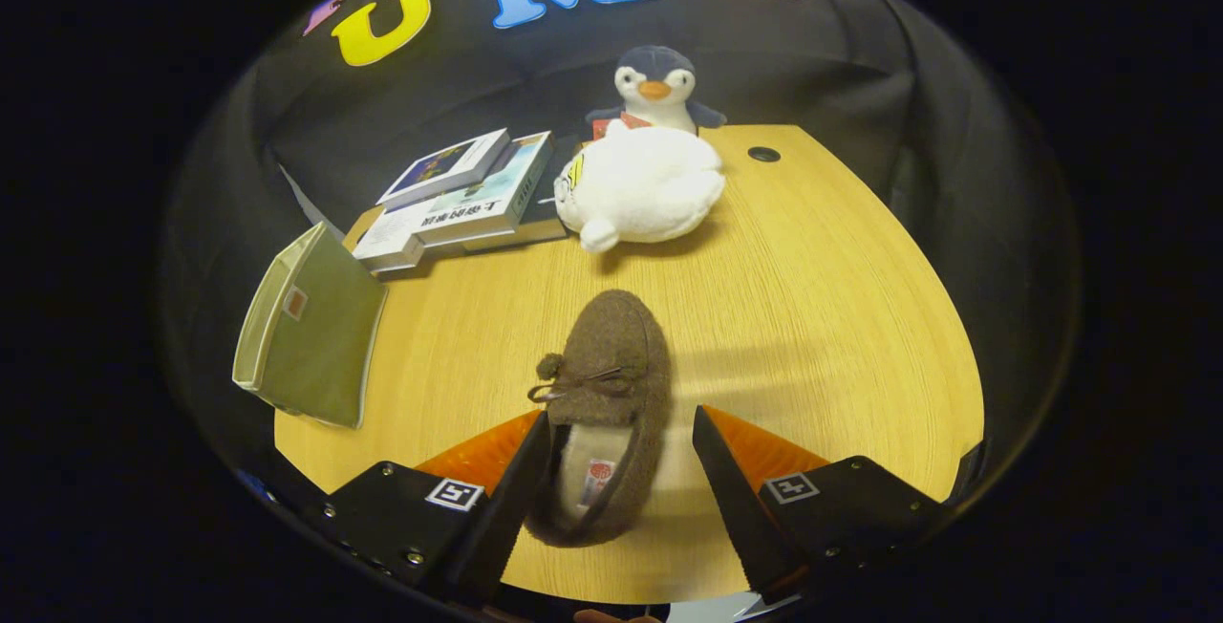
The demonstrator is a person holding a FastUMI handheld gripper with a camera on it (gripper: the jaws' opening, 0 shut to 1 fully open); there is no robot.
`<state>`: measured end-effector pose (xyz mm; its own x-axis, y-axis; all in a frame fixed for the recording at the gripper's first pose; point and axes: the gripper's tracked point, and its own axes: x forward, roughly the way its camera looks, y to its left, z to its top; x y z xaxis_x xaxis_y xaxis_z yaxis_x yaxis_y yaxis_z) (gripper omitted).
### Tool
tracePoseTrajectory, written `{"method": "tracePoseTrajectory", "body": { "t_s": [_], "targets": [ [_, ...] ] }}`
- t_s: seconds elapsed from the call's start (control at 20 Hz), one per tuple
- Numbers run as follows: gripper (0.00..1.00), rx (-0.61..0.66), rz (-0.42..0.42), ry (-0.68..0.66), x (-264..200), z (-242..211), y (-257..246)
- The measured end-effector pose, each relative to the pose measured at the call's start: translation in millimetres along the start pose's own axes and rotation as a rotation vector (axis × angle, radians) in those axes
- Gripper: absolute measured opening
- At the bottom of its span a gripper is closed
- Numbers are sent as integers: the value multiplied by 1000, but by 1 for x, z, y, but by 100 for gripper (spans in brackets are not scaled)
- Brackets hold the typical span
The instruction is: Open the storage box then place both shoes into the box .Put the left shoe in first, then the right shoe, with the right side of both shoes facing outward in a uniform manner.
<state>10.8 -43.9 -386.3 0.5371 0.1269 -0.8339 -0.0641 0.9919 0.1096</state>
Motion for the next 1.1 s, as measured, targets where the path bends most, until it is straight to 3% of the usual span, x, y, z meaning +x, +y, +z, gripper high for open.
{"method": "tracePoseTrajectory", "body": {
  "t_s": [0.25, 0.45, 0.6, 0.7, 0.8, 0.85, 1.1],
  "targets": [
    [90, -7, -73, 118, 28, -24, -24],
    [86, 30, -108, 140, 54, -17, -28],
    [66, 36, -87, 145, 64, -13, -16],
    [29, -13, -119, 143, 68, -9, -17],
    [6, -16, -166, 119, 63, -3, -20],
    [0, -14, -161, 132, 59, -3, -16],
    [0, 32, -105, 113, 43, 12, 8]
  ]
}}
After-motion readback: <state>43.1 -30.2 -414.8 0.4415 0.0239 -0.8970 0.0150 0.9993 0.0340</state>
